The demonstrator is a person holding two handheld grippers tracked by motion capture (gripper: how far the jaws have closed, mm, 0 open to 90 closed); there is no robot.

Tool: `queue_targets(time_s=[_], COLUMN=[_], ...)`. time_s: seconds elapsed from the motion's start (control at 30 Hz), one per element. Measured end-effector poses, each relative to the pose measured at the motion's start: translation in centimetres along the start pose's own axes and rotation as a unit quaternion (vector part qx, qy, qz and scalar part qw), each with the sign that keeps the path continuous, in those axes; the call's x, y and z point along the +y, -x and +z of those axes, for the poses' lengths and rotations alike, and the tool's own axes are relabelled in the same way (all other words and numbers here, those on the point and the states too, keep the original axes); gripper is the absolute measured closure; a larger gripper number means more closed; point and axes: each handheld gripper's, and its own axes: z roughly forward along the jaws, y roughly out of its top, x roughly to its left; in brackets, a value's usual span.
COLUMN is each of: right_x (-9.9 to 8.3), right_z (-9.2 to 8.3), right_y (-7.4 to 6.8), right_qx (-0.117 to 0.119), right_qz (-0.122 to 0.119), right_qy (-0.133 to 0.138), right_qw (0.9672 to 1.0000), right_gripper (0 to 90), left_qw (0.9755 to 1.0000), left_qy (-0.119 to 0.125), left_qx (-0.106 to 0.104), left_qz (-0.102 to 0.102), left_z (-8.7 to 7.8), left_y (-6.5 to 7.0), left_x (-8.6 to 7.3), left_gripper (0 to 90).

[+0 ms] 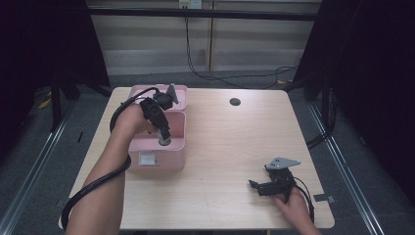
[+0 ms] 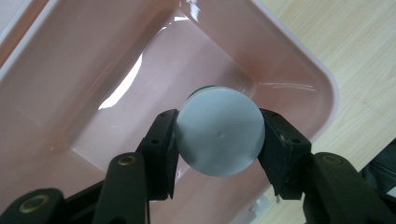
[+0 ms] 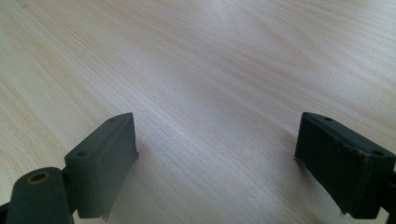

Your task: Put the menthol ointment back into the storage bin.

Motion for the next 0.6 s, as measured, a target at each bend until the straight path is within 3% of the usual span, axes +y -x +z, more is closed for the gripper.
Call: queue_targets(time_s=[0.6], right_x=[0.0], right_z=[0.0], right_y=[0.0], right_qx=[0.0], right_qz=[0.0], right_qy=[0.001], right_qw=[1.0], right_gripper=[12.2], left_qw=[0.9999], left_qy=[-0.004], left_qx=[0.001], left_qz=[0.014], left_z=[2.6], left_y=[0.4], left_x=[1.2], left_gripper=[50.8])
